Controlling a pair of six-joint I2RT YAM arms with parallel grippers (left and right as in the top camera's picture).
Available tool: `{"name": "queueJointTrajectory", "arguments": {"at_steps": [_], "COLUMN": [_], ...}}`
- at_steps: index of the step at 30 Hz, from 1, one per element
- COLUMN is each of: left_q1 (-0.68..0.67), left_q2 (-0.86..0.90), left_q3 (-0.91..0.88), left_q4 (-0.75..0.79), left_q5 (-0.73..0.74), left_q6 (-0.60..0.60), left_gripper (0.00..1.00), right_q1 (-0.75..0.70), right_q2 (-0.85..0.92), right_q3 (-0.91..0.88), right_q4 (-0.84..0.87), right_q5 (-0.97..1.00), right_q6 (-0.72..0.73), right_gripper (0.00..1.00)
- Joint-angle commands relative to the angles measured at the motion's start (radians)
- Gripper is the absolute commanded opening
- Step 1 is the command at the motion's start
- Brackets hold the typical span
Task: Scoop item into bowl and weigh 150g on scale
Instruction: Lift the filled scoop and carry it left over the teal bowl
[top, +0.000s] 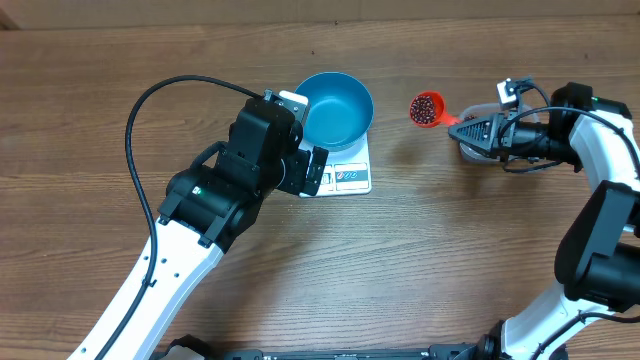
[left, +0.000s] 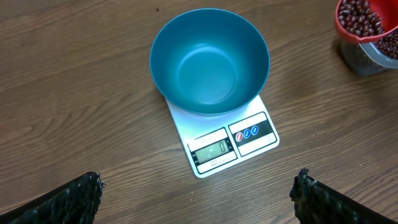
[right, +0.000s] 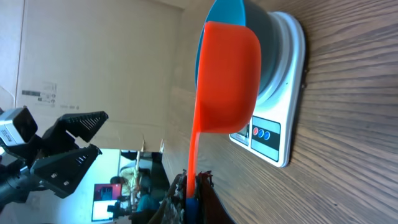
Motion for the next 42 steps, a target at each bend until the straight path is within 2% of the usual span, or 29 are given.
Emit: {"name": "queueJointTrajectory", "arguments": {"at_steps": [1, 21, 30, 42], "left_q1": [0.002, 0.002, 0.002, 0.002], "left_q2": [-0.014, -0.014, -0.014, -0.014], "left_q3": [0.021, 0.021, 0.021, 0.021], "left_q4": [0.0, 0.0, 0.0, 0.001], "left_q5": [0.008, 0.008, 0.008, 0.008], "left_q6": [0.018, 0.018, 0.018, 0.018], "left_gripper": [0.99, 0.99, 1.0, 1.0], "right_q1": [0.027, 0.162, 0.188, 0.19], "right_q2": [0.007, 0.007, 0.007, 0.007], "right_q3": [-0.005, -0.005, -0.005, -0.005], "right_q4": [0.003, 0.091, 0.201, 0.3], "right_q5": [-0.036, -0.04, -0.039, -0.038], "right_q6": [-0.016, 0.009, 0.133, 0.213], "right_gripper": [0.04, 0.04, 0.04, 0.04]}}
